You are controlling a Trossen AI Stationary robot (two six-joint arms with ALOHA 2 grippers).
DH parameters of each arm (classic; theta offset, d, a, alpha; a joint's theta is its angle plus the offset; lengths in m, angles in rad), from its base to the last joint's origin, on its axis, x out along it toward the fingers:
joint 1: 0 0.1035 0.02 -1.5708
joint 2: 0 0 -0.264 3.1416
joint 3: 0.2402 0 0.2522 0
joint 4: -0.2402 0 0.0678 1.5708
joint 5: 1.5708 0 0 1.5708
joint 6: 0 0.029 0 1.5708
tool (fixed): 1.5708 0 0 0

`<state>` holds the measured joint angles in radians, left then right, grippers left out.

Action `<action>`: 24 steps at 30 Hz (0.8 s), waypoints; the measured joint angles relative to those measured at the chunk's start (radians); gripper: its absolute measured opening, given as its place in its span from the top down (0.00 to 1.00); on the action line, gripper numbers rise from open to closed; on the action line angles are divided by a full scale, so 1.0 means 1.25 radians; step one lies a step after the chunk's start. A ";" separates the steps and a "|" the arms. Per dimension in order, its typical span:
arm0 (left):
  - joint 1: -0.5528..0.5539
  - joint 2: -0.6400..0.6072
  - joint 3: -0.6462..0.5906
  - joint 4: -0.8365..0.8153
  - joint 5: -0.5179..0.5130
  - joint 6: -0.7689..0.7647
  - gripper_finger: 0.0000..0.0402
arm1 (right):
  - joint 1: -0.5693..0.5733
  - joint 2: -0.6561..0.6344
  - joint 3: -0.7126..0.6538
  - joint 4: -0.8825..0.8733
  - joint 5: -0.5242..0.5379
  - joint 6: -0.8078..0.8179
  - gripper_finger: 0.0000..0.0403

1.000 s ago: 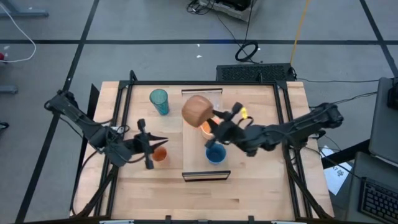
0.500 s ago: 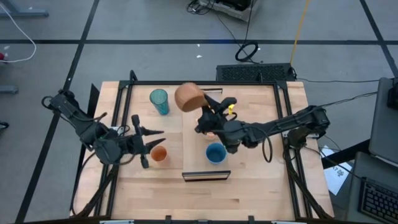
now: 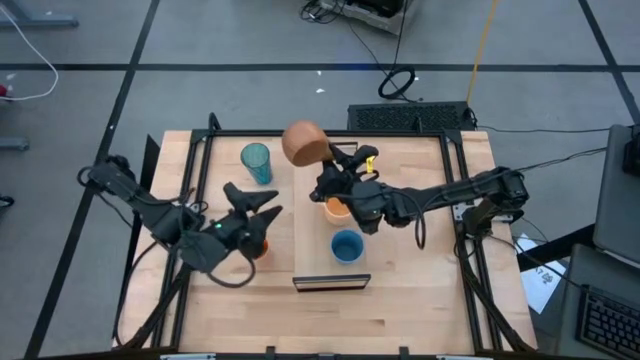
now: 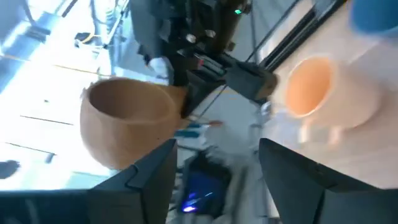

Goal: Stack small to large cups/mugs on shelf
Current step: Put the brown cup on the shelf

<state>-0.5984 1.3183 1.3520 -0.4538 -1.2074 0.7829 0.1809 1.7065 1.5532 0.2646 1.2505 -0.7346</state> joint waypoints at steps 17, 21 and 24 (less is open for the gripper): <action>0.126 0.094 0.039 0.069 0.000 0.610 0.42 | -0.020 0.000 0.000 -0.047 -0.062 0.058 0.80; 0.136 0.094 0.039 0.147 0.004 0.651 0.42 | -0.019 0.000 0.000 -0.097 -0.062 0.086 0.80; 0.141 0.083 0.039 0.160 0.003 0.659 0.42 | -0.018 0.000 0.000 -0.126 -0.062 0.108 0.80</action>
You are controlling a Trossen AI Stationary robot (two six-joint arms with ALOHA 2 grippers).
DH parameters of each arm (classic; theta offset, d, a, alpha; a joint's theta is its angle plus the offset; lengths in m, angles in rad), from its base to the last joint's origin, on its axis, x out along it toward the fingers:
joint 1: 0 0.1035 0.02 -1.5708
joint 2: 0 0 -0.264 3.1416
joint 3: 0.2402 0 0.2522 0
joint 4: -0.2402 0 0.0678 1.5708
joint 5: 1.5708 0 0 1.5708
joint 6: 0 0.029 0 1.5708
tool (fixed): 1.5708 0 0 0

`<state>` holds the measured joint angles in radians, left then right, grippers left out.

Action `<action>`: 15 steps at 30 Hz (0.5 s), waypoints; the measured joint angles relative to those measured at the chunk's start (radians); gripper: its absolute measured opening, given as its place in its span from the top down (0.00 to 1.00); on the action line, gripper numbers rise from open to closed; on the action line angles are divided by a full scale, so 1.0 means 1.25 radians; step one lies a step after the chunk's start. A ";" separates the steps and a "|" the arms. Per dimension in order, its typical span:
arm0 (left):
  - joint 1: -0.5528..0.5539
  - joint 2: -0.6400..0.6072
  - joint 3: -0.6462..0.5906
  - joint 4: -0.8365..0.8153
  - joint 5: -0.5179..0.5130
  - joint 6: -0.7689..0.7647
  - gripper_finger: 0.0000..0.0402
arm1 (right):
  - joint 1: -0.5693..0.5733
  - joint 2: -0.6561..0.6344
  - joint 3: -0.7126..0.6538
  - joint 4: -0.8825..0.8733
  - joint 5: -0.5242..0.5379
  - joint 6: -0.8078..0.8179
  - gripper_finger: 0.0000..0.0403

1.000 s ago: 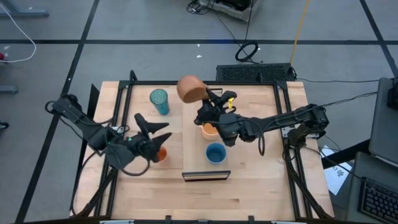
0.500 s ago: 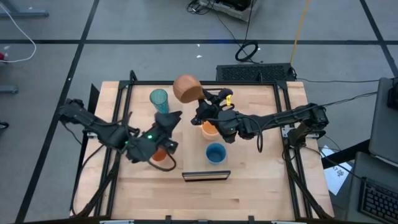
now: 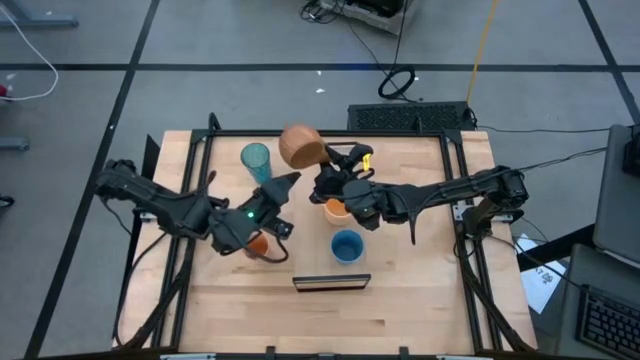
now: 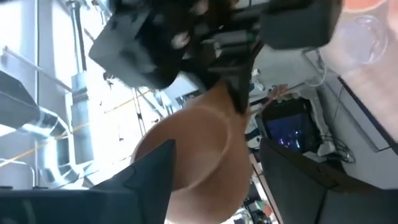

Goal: Stack small to large cups/mugs on shelf
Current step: Put the brown cup on the shelf

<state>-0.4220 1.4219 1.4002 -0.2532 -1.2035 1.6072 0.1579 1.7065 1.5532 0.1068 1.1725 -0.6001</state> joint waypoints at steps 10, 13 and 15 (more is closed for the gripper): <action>0.053 -0.002 -0.001 -0.071 0.006 -0.010 0.42 | 0.001 0.007 0.000 -0.021 -0.045 0.024 0.80; 0.069 -0.002 -0.001 -0.076 0.010 -0.011 0.42 | 0.001 0.014 0.000 -0.030 -0.040 0.011 0.80; 0.074 -0.001 -0.001 -0.080 0.010 -0.019 0.42 | 0.001 0.020 0.000 -0.033 -0.039 0.006 0.80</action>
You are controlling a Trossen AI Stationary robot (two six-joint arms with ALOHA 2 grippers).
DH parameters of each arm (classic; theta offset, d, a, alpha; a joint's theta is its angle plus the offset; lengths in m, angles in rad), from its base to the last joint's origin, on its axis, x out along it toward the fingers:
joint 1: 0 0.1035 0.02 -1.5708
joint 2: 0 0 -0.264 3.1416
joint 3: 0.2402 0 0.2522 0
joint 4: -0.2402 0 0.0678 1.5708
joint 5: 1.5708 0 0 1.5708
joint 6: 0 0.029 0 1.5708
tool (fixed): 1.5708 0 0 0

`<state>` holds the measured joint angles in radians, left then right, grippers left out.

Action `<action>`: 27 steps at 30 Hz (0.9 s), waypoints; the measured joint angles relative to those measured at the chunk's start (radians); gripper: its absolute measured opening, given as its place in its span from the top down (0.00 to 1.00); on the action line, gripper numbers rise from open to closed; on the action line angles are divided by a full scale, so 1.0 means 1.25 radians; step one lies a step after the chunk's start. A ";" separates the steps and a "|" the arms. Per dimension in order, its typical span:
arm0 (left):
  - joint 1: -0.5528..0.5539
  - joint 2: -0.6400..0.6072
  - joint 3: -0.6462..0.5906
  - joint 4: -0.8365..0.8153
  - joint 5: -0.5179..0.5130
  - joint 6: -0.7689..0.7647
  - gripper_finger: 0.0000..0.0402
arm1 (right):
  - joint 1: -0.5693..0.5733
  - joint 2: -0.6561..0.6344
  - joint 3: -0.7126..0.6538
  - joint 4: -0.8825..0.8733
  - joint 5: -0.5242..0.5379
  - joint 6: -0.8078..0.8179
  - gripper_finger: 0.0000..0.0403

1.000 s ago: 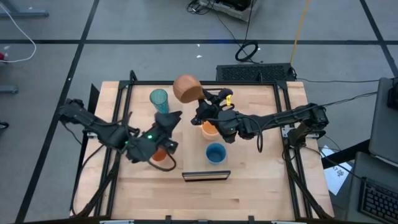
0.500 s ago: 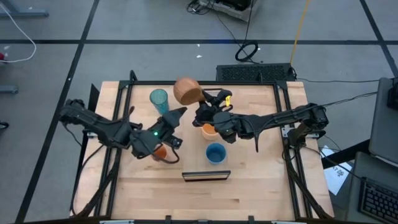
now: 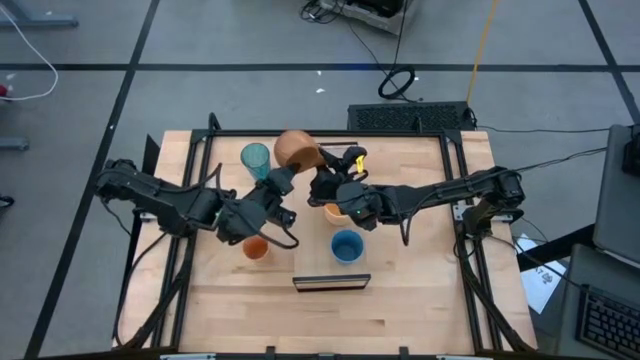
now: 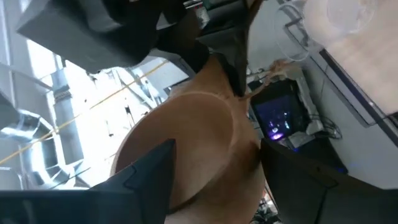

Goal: Stack small to large cups/mugs on shelf
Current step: Put the brown cup on the shelf

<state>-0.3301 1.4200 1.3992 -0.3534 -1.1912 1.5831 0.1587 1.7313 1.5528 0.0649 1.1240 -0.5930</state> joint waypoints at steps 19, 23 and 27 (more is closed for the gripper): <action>0.003 0.000 0.000 -0.211 -0.017 -0.060 0.73 | 0.002 0.000 -0.001 -0.028 -0.037 -0.031 0.81; 0.004 0.009 0.000 -0.239 -0.014 -0.068 0.76 | 0.005 0.000 -0.001 -0.031 -0.038 -0.057 0.81; 0.004 0.009 0.000 -0.248 -0.014 -0.098 0.77 | 0.005 0.000 -0.001 -0.038 -0.053 -0.059 0.81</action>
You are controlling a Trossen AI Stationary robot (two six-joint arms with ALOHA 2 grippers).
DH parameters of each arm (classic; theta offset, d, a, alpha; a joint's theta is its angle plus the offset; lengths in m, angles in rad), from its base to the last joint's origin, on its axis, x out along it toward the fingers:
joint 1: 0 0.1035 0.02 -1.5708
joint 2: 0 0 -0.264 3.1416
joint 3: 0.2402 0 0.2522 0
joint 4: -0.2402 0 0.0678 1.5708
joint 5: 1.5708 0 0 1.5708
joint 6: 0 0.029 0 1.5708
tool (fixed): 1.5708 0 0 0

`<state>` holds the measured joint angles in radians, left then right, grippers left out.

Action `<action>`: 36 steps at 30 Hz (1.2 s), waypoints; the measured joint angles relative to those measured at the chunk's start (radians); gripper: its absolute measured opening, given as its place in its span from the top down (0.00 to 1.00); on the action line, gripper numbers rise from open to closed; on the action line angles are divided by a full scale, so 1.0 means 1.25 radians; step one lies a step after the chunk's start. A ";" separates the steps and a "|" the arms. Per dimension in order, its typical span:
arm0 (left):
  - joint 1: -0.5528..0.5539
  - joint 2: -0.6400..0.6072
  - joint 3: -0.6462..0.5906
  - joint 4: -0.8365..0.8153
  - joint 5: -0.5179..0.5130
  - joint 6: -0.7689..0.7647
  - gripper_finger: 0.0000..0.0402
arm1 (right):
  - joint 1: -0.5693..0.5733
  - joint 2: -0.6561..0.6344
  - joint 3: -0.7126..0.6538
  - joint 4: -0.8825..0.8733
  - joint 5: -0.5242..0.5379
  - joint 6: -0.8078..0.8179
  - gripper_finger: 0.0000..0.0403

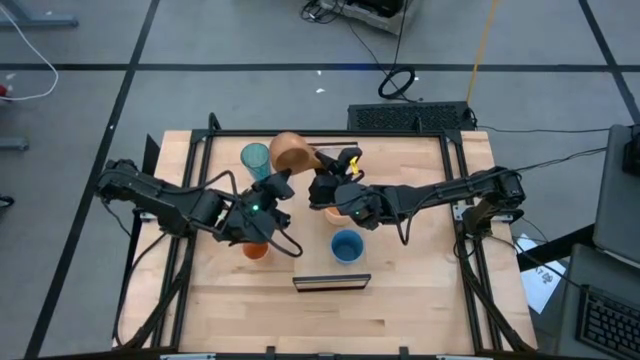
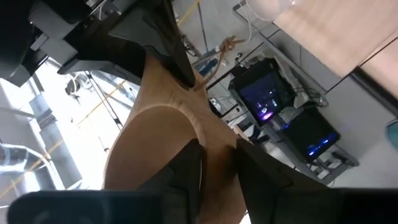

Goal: Stack small to large cups/mugs on shelf
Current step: Put the brown cup on the shelf

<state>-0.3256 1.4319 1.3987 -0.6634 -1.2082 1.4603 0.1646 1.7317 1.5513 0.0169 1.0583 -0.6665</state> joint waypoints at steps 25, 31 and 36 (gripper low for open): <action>0.005 0.002 0.000 -0.041 0.021 -0.142 0.83 | 0.012 0.000 0.001 -0.022 -0.027 -0.016 0.81; 0.001 0.001 0.000 -0.051 0.044 -0.172 0.84 | 0.016 0.000 0.001 -0.027 -0.027 -0.010 0.78; -0.017 0.000 0.000 -0.073 0.044 -0.197 0.86 | 0.026 0.000 0.001 -0.025 -0.029 -0.009 0.74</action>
<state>-0.3468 1.4322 1.3987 -0.7545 -1.1528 1.2140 0.1975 1.7313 1.5528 -0.0147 1.0225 -0.6784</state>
